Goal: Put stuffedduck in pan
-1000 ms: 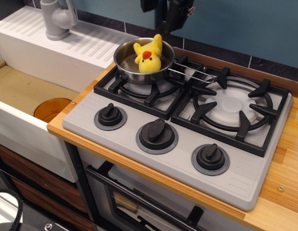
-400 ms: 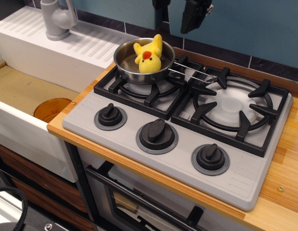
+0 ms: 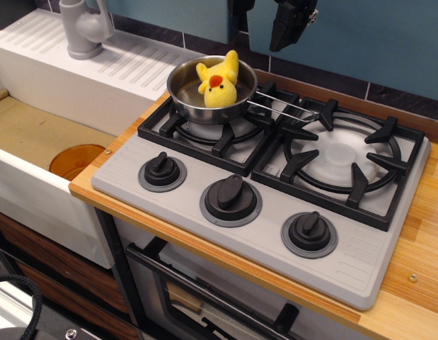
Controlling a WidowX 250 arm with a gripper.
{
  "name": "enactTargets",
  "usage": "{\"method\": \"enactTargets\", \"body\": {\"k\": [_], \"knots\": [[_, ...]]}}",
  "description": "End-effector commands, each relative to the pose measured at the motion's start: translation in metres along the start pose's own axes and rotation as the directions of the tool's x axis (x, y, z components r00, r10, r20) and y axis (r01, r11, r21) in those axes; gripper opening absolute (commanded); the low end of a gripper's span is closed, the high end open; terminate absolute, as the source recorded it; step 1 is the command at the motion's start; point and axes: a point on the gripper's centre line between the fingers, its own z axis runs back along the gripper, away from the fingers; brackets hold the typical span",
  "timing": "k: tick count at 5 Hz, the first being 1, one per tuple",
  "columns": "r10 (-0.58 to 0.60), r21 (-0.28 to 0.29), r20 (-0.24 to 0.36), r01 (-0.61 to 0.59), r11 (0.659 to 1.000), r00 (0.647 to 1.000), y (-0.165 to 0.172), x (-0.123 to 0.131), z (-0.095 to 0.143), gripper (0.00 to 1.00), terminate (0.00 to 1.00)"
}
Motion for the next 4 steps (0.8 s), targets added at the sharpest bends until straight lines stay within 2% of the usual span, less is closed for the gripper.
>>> {"method": "enactTargets", "body": {"k": [1,2,3,4], "knots": [[0.014,0.002,0.032,-0.014,1.000,0.999,0.000,0.006,0.023,1.00,0.00],[0.020,0.003,0.026,-0.020,1.000,0.999,-0.002,0.005,0.025,1.00,0.00],[0.029,0.034,-0.018,-0.029,0.999,0.999,-0.005,0.007,0.024,1.00,0.00],[0.049,0.033,-0.020,-0.048,0.998,0.999,-0.011,0.007,0.021,1.00,1.00]]}}
